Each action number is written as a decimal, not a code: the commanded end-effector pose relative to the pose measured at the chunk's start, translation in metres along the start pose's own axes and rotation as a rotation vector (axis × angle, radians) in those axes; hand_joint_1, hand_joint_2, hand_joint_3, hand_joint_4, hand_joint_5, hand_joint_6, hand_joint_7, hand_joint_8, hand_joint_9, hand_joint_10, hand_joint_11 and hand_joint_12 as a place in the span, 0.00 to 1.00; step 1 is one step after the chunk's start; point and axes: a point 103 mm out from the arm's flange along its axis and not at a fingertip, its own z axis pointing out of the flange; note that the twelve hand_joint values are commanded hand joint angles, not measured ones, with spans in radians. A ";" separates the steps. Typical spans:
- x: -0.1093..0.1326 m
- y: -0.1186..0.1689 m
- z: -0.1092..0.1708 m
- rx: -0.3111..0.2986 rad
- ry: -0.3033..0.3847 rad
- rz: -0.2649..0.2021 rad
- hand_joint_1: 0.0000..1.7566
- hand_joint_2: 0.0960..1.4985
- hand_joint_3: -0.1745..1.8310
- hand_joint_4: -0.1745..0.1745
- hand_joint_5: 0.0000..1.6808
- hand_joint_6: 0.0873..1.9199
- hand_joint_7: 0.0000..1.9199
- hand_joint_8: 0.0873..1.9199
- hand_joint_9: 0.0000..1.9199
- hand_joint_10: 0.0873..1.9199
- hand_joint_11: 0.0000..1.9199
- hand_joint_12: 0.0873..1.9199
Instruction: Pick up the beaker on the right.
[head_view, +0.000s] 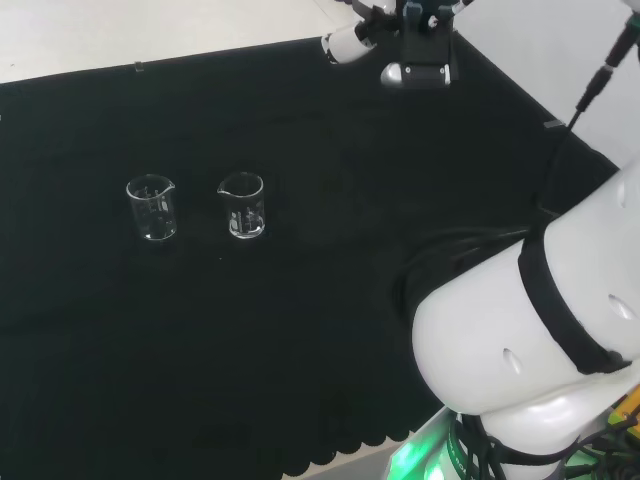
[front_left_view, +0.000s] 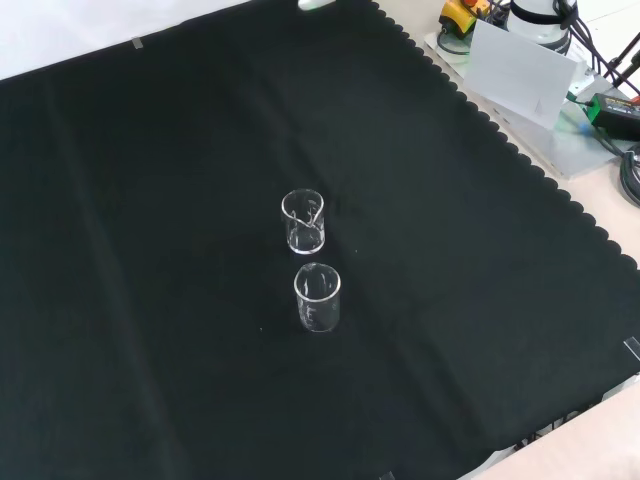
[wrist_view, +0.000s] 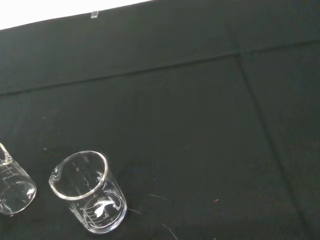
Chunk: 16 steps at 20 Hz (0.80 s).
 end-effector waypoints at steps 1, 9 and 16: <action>-0.029 0.032 0.023 -0.003 0.070 0.008 0.32 0.55 0.52 0.29 0.08 0.00 0.00 0.19 0.03 0.35 0.00 0.48; -0.037 0.046 0.052 0.050 0.081 0.001 0.33 0.55 0.52 0.29 0.08 0.00 0.00 0.19 0.03 0.35 0.00 0.48; -0.037 0.056 0.068 0.070 0.090 -0.026 0.33 0.55 0.53 0.28 0.08 0.00 0.00 0.20 0.03 0.35 0.00 0.48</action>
